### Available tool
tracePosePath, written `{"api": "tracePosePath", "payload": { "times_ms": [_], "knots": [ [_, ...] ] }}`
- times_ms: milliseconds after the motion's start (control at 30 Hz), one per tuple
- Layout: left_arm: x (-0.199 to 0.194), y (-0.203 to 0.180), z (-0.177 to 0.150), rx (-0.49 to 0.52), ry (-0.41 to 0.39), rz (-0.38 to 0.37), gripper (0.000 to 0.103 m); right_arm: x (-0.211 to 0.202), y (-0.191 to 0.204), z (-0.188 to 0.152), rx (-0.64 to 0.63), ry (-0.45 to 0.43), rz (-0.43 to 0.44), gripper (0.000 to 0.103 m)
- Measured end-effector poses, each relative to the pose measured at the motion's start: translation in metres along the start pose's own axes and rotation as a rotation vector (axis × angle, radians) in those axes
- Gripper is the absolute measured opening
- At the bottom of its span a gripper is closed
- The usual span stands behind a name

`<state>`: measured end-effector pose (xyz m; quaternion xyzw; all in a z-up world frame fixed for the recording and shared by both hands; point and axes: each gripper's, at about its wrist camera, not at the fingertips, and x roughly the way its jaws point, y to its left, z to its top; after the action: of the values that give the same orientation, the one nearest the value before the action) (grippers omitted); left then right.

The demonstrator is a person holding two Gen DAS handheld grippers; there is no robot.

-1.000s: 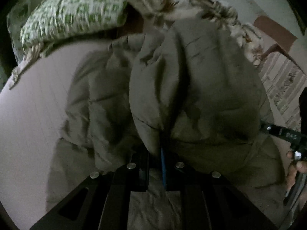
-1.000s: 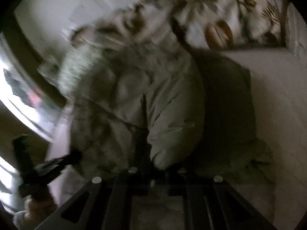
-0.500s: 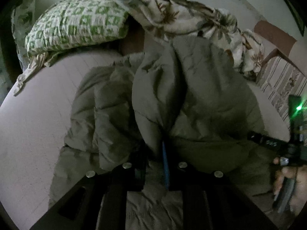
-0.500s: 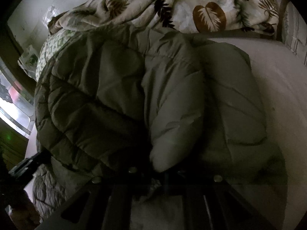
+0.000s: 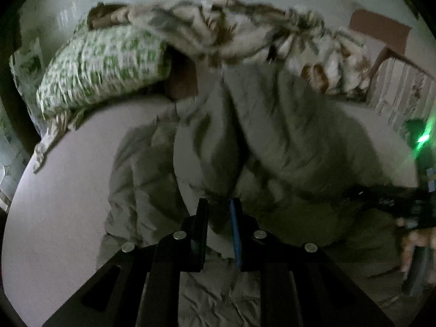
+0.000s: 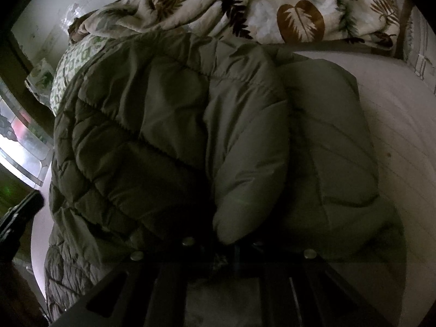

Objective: Fold large clothes

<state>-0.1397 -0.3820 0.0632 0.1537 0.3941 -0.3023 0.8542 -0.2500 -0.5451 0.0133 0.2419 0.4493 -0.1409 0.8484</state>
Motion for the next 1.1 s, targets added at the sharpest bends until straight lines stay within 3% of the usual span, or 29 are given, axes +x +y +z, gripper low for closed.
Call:
{"api": "tracePosePath", "payload": {
  "times_ms": [100, 400, 500, 533, 633, 900, 1100],
  "knots": [
    [0.024, 0.002, -0.01, 0.001, 0.052, 0.021, 0.016, 0.0, 0.001, -0.002, -0.017, 0.001, -0.001, 0.012],
    [0.033, -0.001, -0.012, 0.02, 0.054, 0.041, 0.016, -0.002, -0.002, -0.001, 0.004, -0.011, 0.002, 0.013],
    [0.032, -0.002, -0.014, 0.03, 0.053, 0.045, 0.016, -0.013, -0.008, -0.002, 0.037, -0.025, 0.027, 0.022],
    [0.031, -0.002, -0.015, 0.029, 0.053, 0.044, 0.016, -0.014, -0.008, -0.001, 0.045, -0.026, 0.031, 0.032],
    [0.032, 0.0, -0.014, 0.021, 0.053, 0.038, 0.016, -0.029, -0.011, -0.003, 0.053, -0.038, 0.042, 0.103],
    [0.031, 0.0, -0.015, 0.019, 0.048, 0.033, 0.016, -0.058, 0.006, 0.001, 0.014, -0.09, 0.006, 0.103],
    [0.031, 0.0, -0.016, 0.02, 0.048, 0.03, 0.016, -0.003, 0.026, -0.001, -0.127, 0.019, -0.168, 0.103]
  ]
}}
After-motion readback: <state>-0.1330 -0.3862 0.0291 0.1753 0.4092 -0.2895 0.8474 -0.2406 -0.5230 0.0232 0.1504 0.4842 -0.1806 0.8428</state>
